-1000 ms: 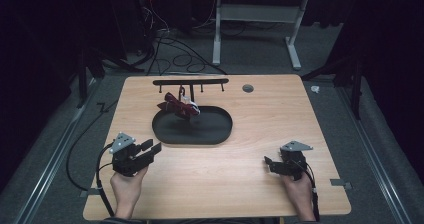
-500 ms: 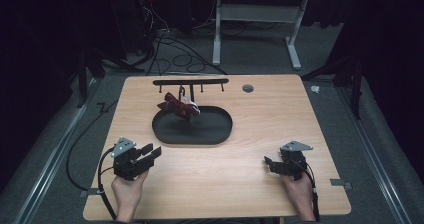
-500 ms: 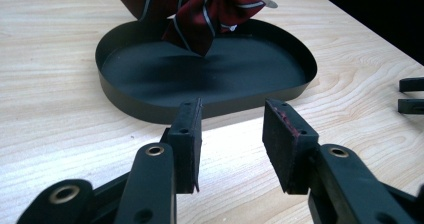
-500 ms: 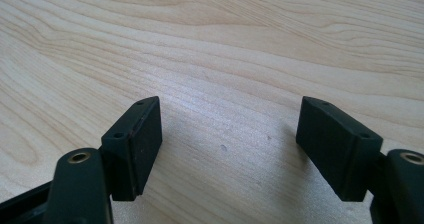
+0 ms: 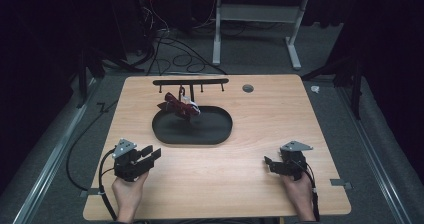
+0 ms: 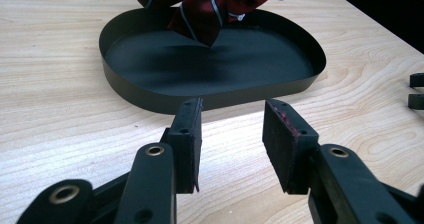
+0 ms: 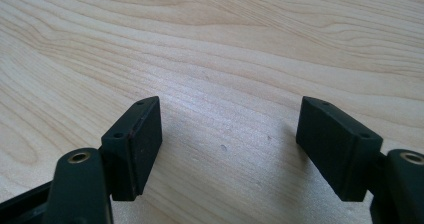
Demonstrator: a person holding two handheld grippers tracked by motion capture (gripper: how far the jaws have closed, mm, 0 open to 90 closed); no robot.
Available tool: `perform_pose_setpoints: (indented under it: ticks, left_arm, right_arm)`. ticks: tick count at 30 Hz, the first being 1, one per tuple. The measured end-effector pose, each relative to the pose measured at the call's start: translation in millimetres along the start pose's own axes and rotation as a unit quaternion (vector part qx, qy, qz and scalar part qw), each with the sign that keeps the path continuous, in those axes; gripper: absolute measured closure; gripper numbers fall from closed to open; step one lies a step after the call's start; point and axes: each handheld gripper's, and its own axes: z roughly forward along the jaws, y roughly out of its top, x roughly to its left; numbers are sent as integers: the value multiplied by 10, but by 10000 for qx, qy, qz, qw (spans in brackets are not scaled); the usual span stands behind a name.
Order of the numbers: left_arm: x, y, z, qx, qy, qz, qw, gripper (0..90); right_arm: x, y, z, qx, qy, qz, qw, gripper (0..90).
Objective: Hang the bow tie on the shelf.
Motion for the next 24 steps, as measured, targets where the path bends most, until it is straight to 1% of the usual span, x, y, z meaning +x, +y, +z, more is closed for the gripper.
perform_pose_setpoints:
  ticks: [6,18,24]
  left_arm:
    - [15,-19,23,52,41,2,10000,599]
    - [60,-79,70,102,115,-83,9998,598]
    - [98,-116,102,182,166,-117,9996,597]
  right_arm:
    - [-1,0,1,-3,-1,-12,10000,279]
    - [-1,0,0,-2,0,-10,10000,278]
    - [-1,0,1,-3,-1,-11,10000,279]
